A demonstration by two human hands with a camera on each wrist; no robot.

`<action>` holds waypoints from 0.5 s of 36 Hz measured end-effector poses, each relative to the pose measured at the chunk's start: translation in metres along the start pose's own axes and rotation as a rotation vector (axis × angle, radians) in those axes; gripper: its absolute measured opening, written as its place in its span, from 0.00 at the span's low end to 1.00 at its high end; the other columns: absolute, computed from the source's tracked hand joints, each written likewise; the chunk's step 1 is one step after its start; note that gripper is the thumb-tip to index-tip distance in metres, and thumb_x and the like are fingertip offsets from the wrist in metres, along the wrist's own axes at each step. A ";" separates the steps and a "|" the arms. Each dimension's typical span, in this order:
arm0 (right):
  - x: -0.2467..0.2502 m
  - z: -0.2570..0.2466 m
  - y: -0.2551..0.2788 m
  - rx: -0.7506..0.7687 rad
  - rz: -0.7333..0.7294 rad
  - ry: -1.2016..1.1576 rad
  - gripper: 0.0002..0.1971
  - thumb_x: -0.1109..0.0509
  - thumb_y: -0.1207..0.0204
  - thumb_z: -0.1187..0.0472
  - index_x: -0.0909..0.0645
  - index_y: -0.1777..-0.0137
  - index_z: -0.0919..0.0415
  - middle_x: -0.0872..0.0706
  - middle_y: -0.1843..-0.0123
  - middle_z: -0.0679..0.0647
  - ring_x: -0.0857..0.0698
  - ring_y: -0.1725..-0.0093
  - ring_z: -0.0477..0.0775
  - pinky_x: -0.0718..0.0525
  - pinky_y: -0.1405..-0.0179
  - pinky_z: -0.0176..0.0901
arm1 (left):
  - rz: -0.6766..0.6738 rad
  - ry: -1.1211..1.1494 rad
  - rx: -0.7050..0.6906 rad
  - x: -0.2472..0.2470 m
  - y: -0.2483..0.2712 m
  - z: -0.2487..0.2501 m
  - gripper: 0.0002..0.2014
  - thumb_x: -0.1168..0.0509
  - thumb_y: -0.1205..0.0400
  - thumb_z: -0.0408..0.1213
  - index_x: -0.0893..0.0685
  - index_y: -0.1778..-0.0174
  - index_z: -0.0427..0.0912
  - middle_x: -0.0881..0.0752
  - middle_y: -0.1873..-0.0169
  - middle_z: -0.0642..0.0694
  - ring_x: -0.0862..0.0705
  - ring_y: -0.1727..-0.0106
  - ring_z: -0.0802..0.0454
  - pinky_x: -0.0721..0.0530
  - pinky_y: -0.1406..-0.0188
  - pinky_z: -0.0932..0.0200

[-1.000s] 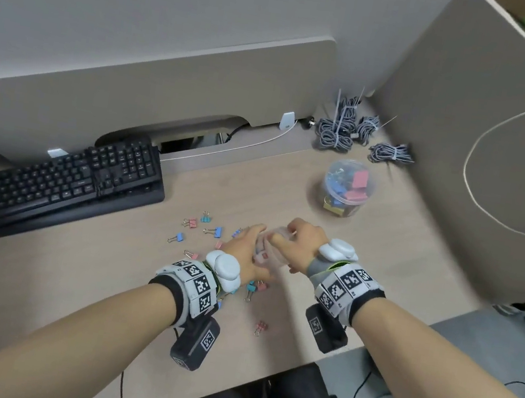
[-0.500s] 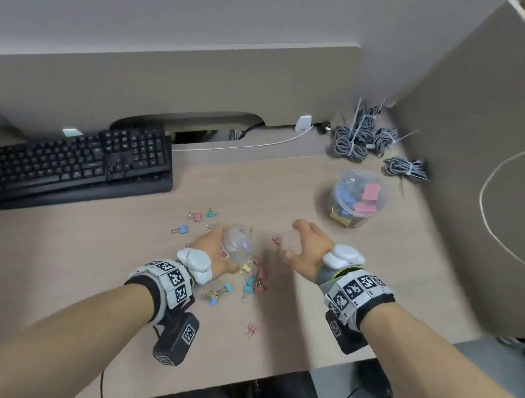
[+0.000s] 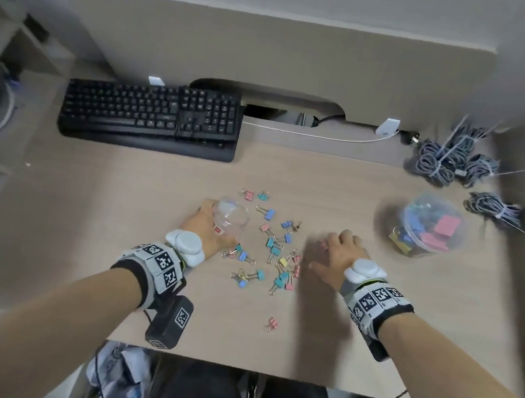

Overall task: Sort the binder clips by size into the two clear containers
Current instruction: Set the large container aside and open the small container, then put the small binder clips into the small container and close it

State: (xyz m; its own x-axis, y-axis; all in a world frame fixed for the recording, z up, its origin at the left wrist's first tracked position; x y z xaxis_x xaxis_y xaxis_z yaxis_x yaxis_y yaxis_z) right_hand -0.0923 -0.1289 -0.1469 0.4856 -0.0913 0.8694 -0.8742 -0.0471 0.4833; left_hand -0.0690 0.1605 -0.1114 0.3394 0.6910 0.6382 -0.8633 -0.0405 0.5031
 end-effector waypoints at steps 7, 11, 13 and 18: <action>-0.024 -0.076 0.028 0.317 -0.331 0.151 0.34 0.34 0.29 0.33 0.34 0.29 0.50 0.15 0.41 0.55 0.15 0.47 0.62 0.16 0.51 0.50 | -0.020 0.109 0.011 0.001 0.004 -0.015 0.39 0.22 0.42 0.68 0.23 0.40 0.52 0.11 0.53 0.54 0.11 0.56 0.56 0.11 0.56 0.52; -0.044 -0.100 0.047 0.411 -0.455 0.262 0.36 0.36 0.24 0.37 0.40 0.23 0.55 0.15 0.42 0.59 0.14 0.48 0.64 0.15 0.54 0.51 | 0.024 0.124 0.006 0.006 0.009 -0.019 0.36 0.20 0.35 0.52 0.27 0.34 0.46 0.15 0.47 0.52 0.15 0.50 0.51 0.18 0.54 0.57; -0.054 -0.107 0.051 0.425 -0.502 0.313 0.35 0.37 0.22 0.39 0.41 0.22 0.57 0.17 0.38 0.61 0.15 0.45 0.65 0.14 0.51 0.54 | 0.024 0.119 -0.006 0.007 0.010 -0.022 0.36 0.19 0.33 0.49 0.28 0.33 0.44 0.16 0.46 0.51 0.16 0.49 0.50 0.19 0.53 0.58; -0.063 -0.115 0.054 0.363 -0.561 0.361 0.28 0.40 0.16 0.65 0.44 0.18 0.61 0.25 0.26 0.63 0.22 0.31 0.67 0.20 0.39 0.57 | 0.016 0.093 -0.005 0.010 0.009 -0.030 0.37 0.19 0.34 0.48 0.29 0.33 0.43 0.16 0.46 0.49 0.15 0.47 0.47 0.18 0.51 0.55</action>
State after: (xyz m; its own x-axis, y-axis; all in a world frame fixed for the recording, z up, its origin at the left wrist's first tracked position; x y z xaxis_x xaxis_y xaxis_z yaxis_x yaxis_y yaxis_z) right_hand -0.1699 -0.0109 -0.1642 0.7742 0.3711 0.5128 -0.4115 -0.3205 0.8532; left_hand -0.0845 0.1887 -0.1177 0.2899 0.7546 0.5886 -0.8699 -0.0486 0.4907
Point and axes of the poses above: each hand's wrist, its own y-axis away from the middle knuckle, its own x-axis out of the back of the hand, z = x × y, the point moved 4 cm from there along -y, towards the middle knuckle
